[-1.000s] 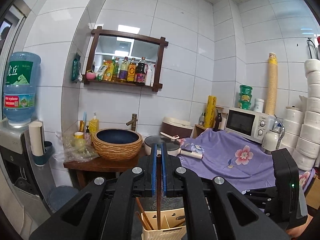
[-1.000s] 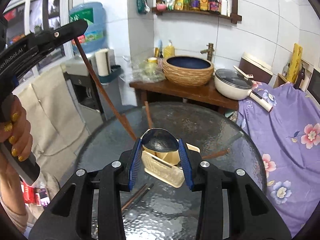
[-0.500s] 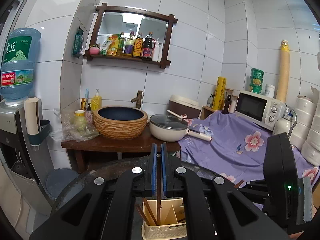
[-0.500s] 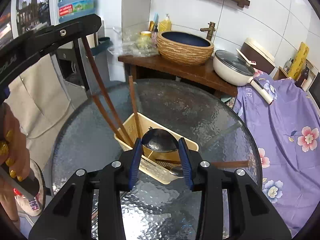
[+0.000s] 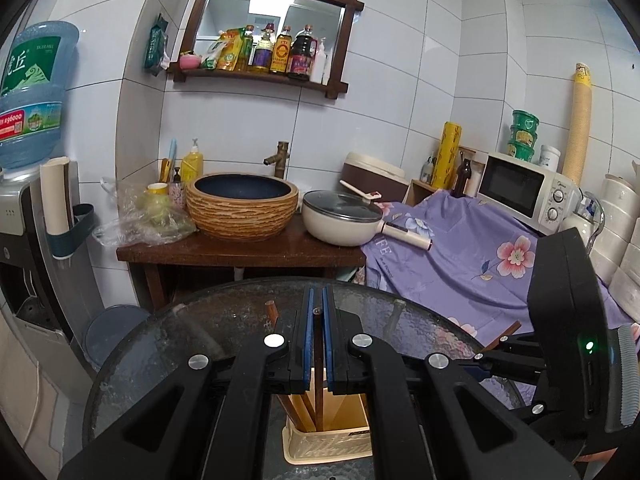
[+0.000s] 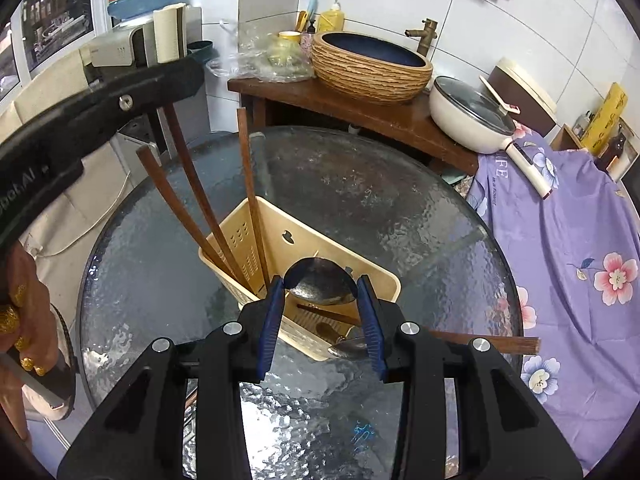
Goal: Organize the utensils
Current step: 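Lower the chopsticks into the holder with the left tool while the right tool lowers the spoon in, then open both tools to release the chopsticks and spoon into the holder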
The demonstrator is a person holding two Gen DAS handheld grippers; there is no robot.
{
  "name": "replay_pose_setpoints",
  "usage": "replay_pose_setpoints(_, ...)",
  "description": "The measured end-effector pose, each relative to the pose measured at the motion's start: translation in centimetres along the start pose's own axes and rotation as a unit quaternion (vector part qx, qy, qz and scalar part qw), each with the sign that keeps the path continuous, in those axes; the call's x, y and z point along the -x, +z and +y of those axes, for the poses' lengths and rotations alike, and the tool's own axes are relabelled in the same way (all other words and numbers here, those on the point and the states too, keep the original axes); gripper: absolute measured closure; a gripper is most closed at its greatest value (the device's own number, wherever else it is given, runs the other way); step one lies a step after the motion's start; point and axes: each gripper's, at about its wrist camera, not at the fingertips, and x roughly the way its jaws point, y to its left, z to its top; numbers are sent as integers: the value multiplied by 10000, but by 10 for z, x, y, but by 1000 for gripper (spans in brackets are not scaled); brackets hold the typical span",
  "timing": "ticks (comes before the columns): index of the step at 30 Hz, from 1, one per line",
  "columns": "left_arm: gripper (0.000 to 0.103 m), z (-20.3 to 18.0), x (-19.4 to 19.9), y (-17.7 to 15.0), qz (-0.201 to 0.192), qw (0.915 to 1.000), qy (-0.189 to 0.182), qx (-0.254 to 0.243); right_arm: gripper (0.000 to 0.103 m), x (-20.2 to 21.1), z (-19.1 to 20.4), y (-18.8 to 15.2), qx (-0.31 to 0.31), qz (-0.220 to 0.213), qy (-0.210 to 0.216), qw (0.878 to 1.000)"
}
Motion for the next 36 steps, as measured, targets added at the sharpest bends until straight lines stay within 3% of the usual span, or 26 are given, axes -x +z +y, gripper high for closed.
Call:
replay_pose_setpoints(13,99,11,-16,-14,286,9994,-61,196,65,-6,4,0,178,-18,-180,9997)
replay_pose_setpoints(16,99,12,-18,-14,295,9993,-56,213,61,-4,3,1,171,-63,-154,9997)
replay_pose_setpoints(19,99,11,-18,-14,306,9993,-68,211,50,1,3,2,172,-175,-189,9995)
replay_pose_setpoints(21,97,10,-18,-14,318,9993,-77,167,49,5,3,2,172,-223,-155,9995)
replay_pose_setpoints(25,64,11,-7,-10,111,9994,-158,276,45,16,5,-1,165,-382,-97,9991)
replay_pose_setpoints(29,58,14,10,-4,-121,9990,-240,365,44,34,10,-10,234,-653,40,9976)
replay_pose_setpoints(31,46,15,20,-2,-240,9987,-253,382,44,48,14,-20,286,-875,94,9957)
replay_pose_setpoints(36,28,15,52,-15,-416,9984,-298,241,43,68,27,-56,331,-1158,321,9922)
